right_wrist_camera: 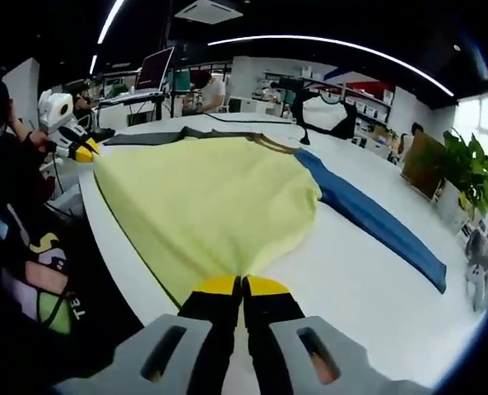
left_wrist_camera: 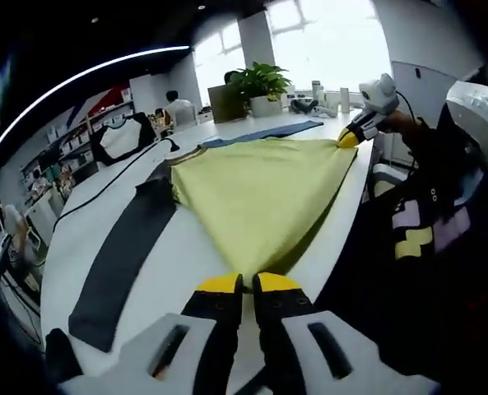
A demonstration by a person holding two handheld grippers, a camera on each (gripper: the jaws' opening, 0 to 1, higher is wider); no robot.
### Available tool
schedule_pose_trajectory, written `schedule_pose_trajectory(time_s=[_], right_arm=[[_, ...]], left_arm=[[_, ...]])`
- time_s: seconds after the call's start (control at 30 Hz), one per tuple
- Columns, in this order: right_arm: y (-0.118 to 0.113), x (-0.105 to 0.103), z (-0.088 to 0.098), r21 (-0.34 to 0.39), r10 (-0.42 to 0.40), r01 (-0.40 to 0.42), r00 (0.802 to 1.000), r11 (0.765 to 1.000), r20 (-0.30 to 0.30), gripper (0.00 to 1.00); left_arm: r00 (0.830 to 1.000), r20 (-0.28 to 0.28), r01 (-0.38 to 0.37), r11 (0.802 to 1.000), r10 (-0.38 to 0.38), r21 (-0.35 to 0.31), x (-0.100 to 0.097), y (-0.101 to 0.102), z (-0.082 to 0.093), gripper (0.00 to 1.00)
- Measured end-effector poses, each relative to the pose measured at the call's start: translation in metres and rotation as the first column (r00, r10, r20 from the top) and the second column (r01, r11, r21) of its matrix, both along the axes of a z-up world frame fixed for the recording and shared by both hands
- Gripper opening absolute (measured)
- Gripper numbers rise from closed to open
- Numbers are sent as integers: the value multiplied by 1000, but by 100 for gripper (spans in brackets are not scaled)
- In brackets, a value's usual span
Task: Fold the garment on the visible template until the final outline fits inside the template.
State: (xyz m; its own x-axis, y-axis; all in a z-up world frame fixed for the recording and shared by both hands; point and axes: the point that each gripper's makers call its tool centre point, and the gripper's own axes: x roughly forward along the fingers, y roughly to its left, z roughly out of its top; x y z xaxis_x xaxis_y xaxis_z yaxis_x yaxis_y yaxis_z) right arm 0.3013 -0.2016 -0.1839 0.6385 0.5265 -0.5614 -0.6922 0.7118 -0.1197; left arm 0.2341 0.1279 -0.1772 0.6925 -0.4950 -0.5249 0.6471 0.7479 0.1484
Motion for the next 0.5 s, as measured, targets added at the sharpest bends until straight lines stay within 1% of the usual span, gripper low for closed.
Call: schedule_pose_trajectory(time_s=[0.03, 0.17, 0.23, 0.37, 0.47, 0.5], right_arm=[[-2, 0, 1, 5, -2, 2, 1000, 1000, 3, 0], [-11, 4, 1, -29, -29, 29, 999, 999, 23, 0], [-14, 3, 1, -39, -31, 32, 999, 999, 20, 0], [-17, 2, 3, -30, -27, 28, 999, 999, 20, 0], [-19, 1, 5, -39, -28, 29, 999, 999, 30, 2], [-20, 0, 6, -53, -23, 24, 999, 998, 35, 3]], left_arm=[[1000, 1, 1, 1000, -1, -1, 0, 1, 1, 6], [1000, -4, -9, 1000, 9, -8, -1, 5, 3, 6], [1000, -12, -6, 1000, 6, -2, -2, 5, 1, 6], [1000, -26, 1, 1000, -1, 12, -3, 5, -5, 6], [1000, -23, 1, 1000, -1, 6, -3, 6, -4, 7], [1000, -24, -1, 1000, 1, 2, -4, 6, -3, 7]])
